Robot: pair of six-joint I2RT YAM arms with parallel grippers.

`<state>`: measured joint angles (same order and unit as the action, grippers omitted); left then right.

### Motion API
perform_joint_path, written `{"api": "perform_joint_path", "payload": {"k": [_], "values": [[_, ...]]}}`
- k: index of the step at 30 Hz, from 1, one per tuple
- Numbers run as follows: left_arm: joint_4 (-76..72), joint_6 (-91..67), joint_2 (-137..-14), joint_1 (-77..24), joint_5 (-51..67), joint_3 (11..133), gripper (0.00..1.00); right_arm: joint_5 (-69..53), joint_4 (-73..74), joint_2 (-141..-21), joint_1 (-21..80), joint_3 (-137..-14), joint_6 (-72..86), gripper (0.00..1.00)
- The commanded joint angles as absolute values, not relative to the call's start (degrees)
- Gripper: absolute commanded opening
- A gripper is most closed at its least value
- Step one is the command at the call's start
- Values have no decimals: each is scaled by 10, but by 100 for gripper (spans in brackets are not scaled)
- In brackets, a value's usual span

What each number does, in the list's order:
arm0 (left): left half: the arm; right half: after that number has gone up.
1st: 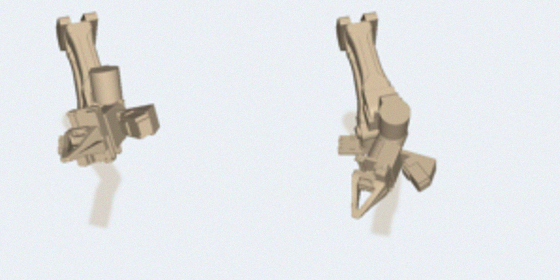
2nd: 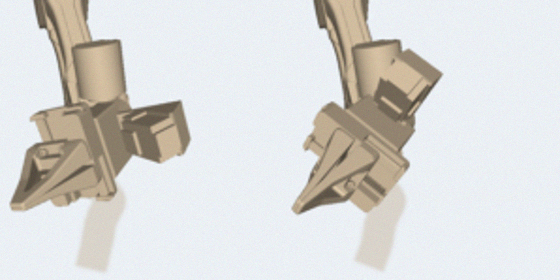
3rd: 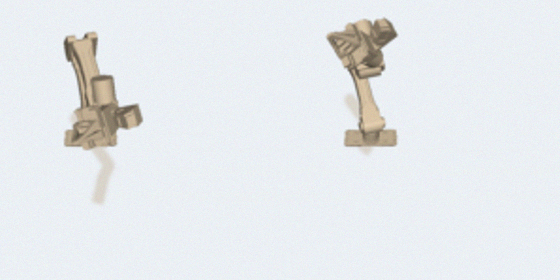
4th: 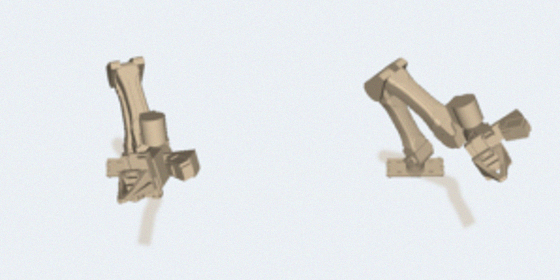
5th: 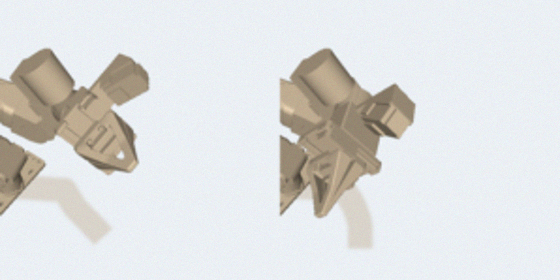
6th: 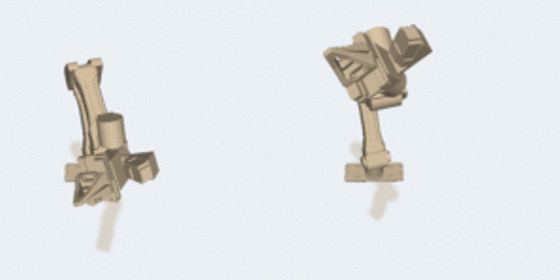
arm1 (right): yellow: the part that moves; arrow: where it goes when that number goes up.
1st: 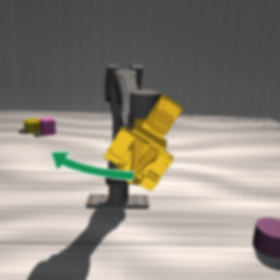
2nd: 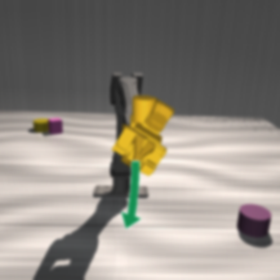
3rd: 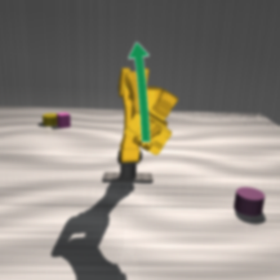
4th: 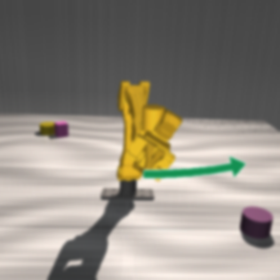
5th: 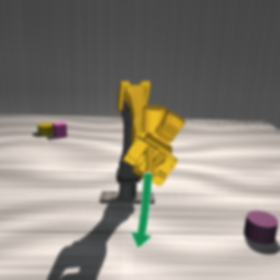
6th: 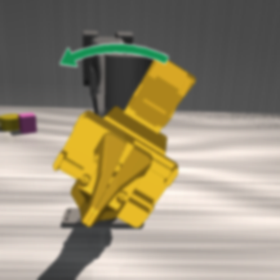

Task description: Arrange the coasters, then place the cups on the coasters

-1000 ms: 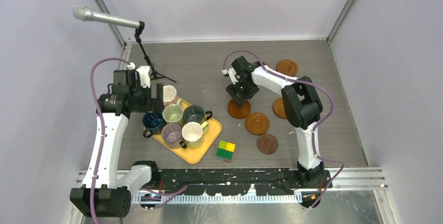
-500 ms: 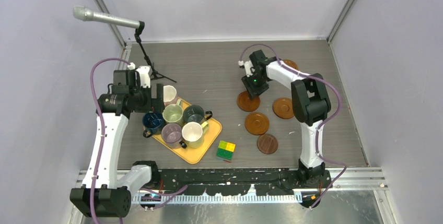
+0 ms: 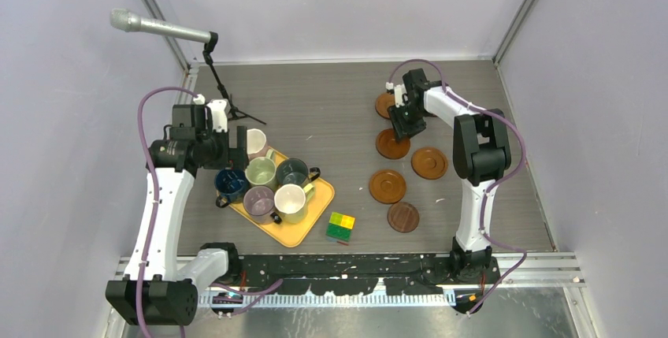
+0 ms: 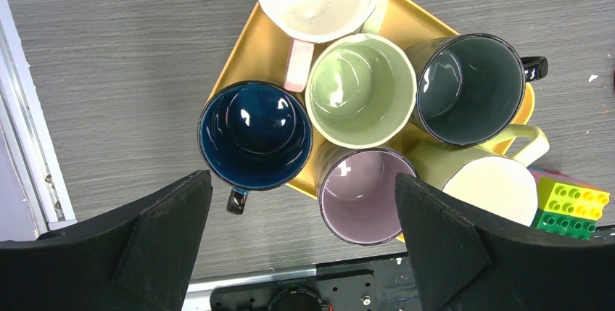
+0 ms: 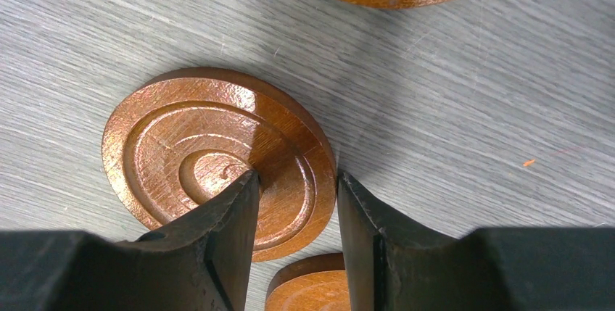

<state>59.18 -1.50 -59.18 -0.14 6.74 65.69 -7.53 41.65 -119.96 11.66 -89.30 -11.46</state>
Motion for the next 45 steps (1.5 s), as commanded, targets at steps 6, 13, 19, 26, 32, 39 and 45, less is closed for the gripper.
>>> {"api": "perform_joint_path", "payload": {"k": [6, 13, 19, 26, 32, 39, 45], "values": [[581, -21, -588, -3, 78, 665, 100, -46, 426, -1205, 109, -876, -132, 48], [580, -21, -585, -3, 77, 662, 100, -39, 426, -1200, 102, -872, -137, 48], [580, -20, -582, -3, 77, 661, 100, -39, 428, -1192, 101, -872, -136, 52], [581, -20, -583, -3, 79, 662, 100, -80, 456, -1147, 99, -909, -121, 68], [581, -19, -578, -3, 82, 661, 100, -135, 491, -1077, 84, -915, -127, 74], [582, -4, -570, -3, 120, 653, 100, -153, 548, -1014, 45, -834, -219, 74], [592, 30, -575, -3, 176, 658, 100, -125, 549, -1000, 13, -777, -275, 75]]}}
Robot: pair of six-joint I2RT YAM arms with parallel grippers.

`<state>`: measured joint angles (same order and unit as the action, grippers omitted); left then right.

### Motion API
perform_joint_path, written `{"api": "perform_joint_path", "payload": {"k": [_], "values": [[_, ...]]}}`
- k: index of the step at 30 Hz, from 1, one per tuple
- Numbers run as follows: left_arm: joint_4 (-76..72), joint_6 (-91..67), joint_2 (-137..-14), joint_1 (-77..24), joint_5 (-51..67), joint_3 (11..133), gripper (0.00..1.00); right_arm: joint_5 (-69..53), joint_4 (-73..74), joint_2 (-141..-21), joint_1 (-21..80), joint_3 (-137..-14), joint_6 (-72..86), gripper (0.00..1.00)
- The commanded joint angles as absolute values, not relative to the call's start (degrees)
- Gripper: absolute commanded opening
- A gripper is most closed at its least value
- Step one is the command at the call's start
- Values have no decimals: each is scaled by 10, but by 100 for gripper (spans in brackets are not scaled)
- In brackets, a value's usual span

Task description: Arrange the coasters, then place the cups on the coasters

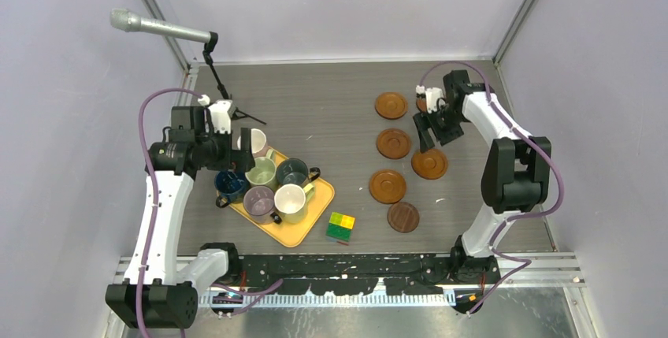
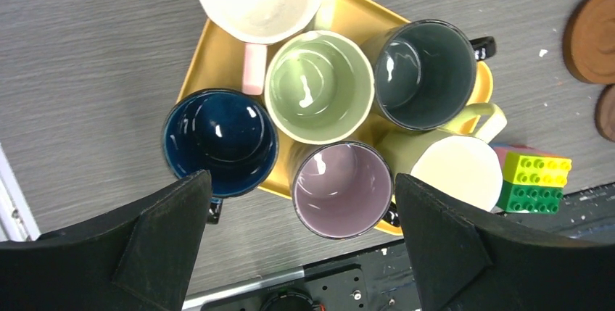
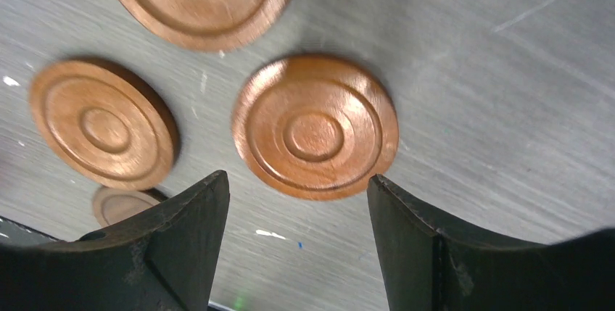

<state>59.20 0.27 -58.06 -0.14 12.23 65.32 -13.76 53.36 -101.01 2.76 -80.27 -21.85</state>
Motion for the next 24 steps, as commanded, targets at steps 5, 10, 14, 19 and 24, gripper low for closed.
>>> {"api": "perform_joint_path", "payload": {"k": [5, 10, 14, 19, 24], "values": [[604, 41, -577, -3, 206, 662, 100, -93, 511, -1025, -14, -751, -302, 74], [600, 43, -565, -3, 200, 653, 100, -69, 468, -1045, -17, -732, -299, 75], [599, 43, -565, -3, 197, 652, 100, -60, 435, -1066, -17, -726, -281, 74], [599, 43, -565, -3, 193, 652, 100, -47, 409, -1090, -17, -731, -262, 71], [597, 43, -567, -3, 189, 652, 100, -33, 404, -1127, -27, -769, -242, 57]]}}
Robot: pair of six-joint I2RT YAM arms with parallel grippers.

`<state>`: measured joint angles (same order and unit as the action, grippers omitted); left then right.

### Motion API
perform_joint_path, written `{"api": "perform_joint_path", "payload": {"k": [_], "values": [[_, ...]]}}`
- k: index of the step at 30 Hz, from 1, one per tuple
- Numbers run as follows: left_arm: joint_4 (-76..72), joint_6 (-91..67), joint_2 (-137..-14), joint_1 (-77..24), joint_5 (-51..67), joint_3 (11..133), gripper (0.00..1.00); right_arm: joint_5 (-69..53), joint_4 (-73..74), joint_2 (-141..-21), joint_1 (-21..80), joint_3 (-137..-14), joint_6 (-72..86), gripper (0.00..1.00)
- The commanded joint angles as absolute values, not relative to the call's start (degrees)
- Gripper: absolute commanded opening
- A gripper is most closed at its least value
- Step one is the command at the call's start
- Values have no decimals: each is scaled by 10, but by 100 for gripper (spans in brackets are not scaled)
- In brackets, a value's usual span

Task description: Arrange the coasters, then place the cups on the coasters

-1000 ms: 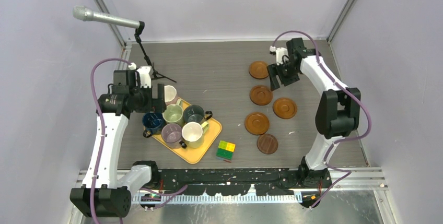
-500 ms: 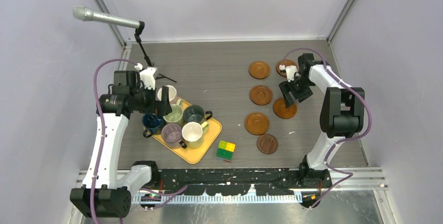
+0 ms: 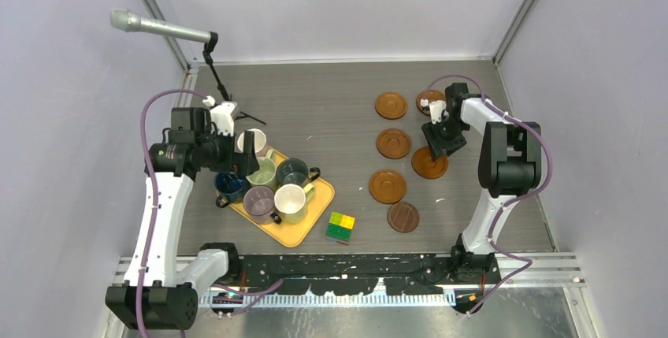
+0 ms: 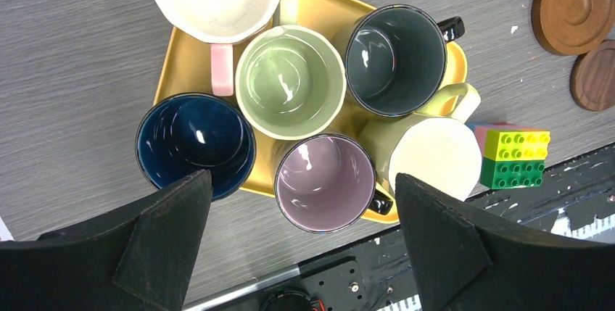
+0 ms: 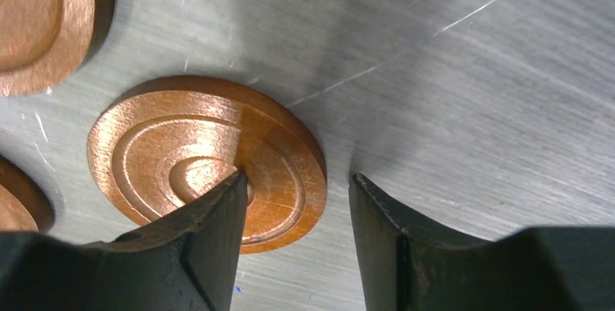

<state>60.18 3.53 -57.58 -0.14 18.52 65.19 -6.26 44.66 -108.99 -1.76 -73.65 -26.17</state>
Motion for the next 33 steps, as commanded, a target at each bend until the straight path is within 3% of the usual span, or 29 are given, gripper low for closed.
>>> {"api": "perform_joint_path", "payload": {"k": [1, 8, 22, 33], "values": [[598, 43, -567, -3, 188, 651, 100, -36, 404, -1133, -31, -779, -238, 54], [595, 42, -566, -3, 183, 649, 100, -39, 414, -1172, -41, -834, -227, 46], [593, 40, -573, -3, 180, 650, 100, -11, 425, -1227, -52, -910, -233, 46], [590, 39, -577, -3, 179, 649, 100, -17, 440, -1220, -72, -897, -269, 45]]}}
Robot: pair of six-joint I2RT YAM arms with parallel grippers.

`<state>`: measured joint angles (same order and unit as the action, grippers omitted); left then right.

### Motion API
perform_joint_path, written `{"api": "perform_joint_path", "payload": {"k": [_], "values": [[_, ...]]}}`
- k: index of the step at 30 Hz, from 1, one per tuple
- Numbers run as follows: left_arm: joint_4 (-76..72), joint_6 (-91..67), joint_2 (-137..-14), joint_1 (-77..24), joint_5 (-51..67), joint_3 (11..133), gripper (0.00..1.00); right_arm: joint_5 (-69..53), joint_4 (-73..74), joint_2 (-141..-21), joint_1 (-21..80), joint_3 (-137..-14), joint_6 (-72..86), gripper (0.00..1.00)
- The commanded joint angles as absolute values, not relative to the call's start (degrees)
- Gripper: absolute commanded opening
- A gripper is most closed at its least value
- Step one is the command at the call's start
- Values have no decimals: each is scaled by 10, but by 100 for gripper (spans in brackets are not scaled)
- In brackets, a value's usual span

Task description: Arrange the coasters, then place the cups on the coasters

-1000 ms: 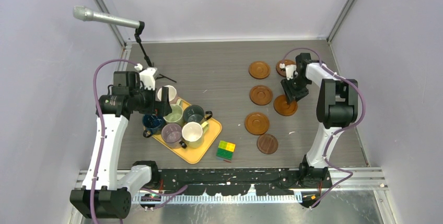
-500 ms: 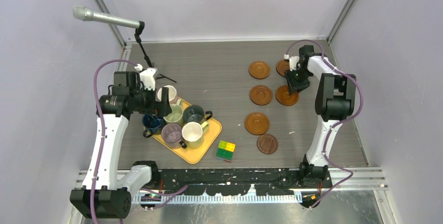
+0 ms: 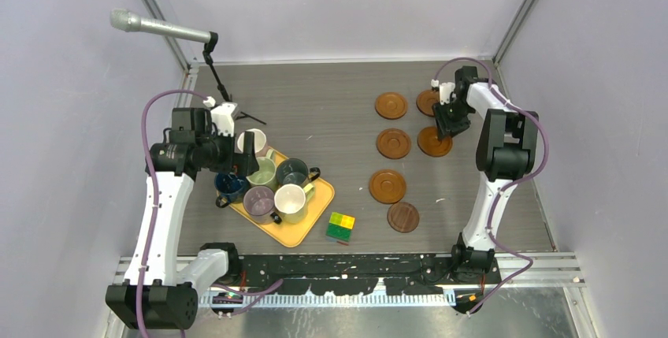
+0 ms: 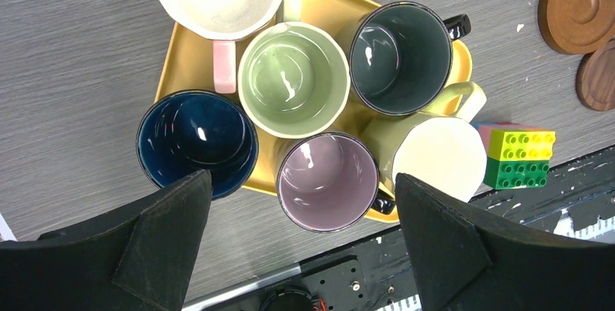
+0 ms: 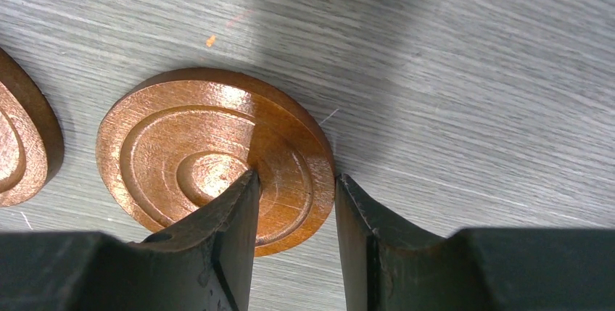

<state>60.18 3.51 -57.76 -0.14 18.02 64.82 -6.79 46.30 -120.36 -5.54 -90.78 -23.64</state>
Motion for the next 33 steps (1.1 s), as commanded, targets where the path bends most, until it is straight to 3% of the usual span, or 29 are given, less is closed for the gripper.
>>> {"api": "perform_joint_path", "payload": {"k": [1, 21, 28, 33], "values": [[590, 39, -577, -3, 179, 649, 100, -18, 440, -1219, -74, -896, -269, 45], [588, 38, -572, -3, 180, 646, 100, -39, 483, -1181, -76, -920, -270, 54], [586, 38, -563, -3, 179, 639, 100, -64, 514, -1161, -76, -949, -260, 66], [585, 38, -563, -3, 181, 639, 100, -123, 543, -1117, -72, -967, -239, 68]]}}
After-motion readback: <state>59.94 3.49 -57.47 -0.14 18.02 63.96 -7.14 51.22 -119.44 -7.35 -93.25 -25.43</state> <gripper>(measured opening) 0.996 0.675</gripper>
